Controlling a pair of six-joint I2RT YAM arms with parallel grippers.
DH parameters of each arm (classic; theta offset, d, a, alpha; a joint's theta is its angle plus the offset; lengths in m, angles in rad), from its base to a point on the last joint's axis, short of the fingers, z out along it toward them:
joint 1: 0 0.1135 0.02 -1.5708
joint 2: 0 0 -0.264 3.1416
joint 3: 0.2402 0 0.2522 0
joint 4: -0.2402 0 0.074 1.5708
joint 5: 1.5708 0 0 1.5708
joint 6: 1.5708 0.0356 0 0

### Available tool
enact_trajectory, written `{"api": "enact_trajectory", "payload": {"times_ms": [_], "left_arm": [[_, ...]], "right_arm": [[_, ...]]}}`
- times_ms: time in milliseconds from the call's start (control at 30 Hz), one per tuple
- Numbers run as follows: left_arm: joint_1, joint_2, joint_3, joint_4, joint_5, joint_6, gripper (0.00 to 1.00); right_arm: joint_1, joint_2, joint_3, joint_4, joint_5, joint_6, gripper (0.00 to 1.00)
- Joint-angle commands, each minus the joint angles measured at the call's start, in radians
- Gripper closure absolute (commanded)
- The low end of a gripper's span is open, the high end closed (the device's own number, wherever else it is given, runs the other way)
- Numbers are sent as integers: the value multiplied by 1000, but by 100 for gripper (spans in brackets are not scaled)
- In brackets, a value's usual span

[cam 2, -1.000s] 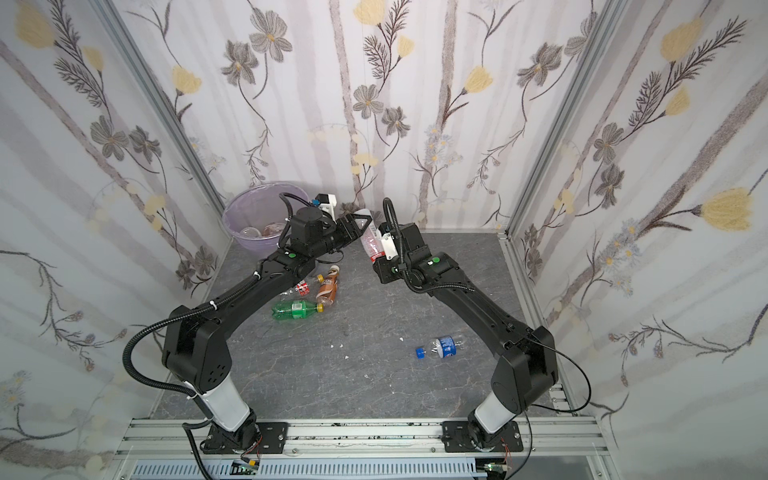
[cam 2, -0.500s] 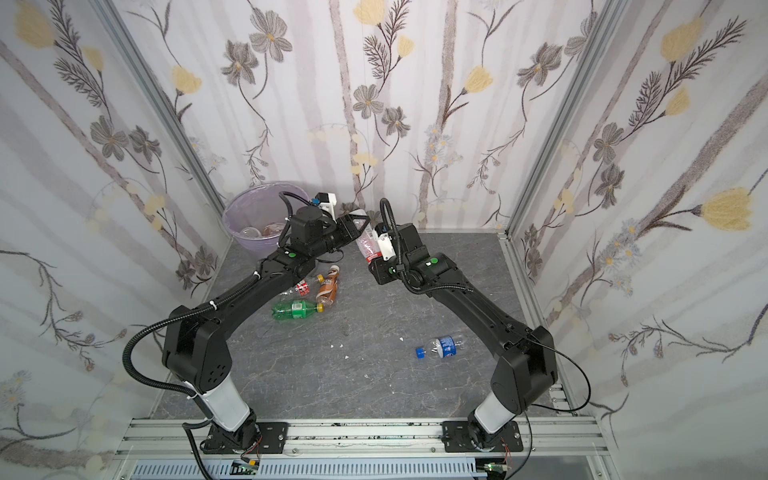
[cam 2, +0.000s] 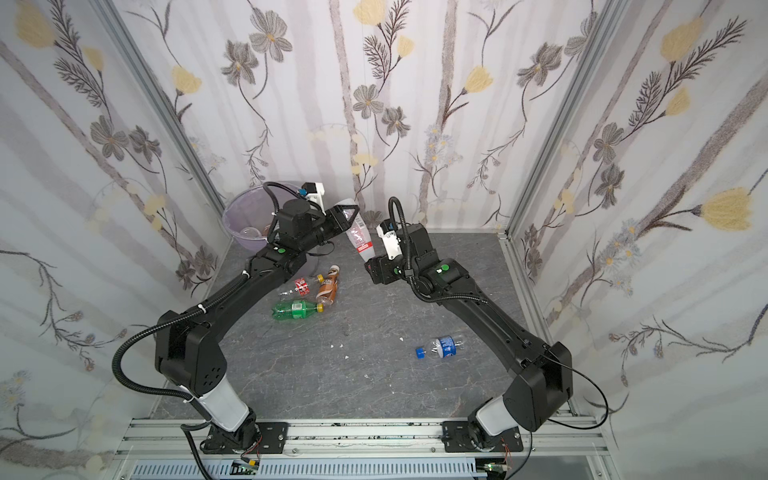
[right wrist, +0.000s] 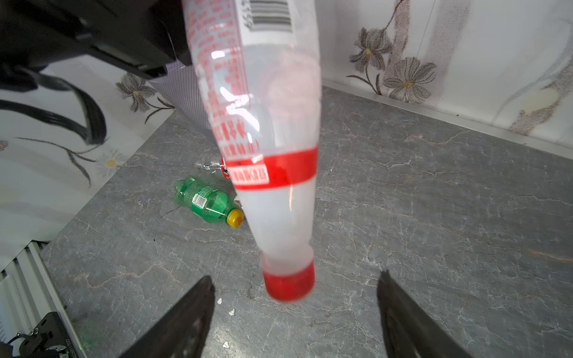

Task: Throw the plastic bottles in the bin
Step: 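Carry the red-cap bottle over the bin with the left gripper and release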

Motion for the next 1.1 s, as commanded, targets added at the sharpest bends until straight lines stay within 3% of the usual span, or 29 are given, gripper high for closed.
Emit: {"api": "enact_trajectory", "payload": {"times_ms": [0, 267, 367, 533, 633, 767, 900, 967, 1067], "left_arm": [[33, -27, 33, -6, -20, 52, 55], [70, -102, 174, -54, -63, 231, 51], [74, -156, 213, -62, -169, 367, 51], [83, -226, 269, -57, -448, 658, 48], [136, -210, 329, -56, -516, 741, 47], [246, -179, 381, -55, -489, 693, 47], [361, -105, 360, -57, -390, 519, 44], [403, -53, 312, -72, -290, 404, 35], [421, 29, 291, -194, -77, 263, 11]], "right_arm": [[1, -69, -43, 124, -4, -9, 1], [2, -173, -124, 251, -36, 6, 0], [4, -182, -135, 270, -50, 19, 0], [15, -191, -139, 294, -64, 36, 0], [20, -184, -131, 298, -64, 41, 0], [30, -171, -131, 302, -68, 51, 0], [42, -164, -138, 311, -67, 62, 0], [47, -159, -140, 313, -66, 66, 0], [54, -153, -138, 308, -57, 67, 0]]}}
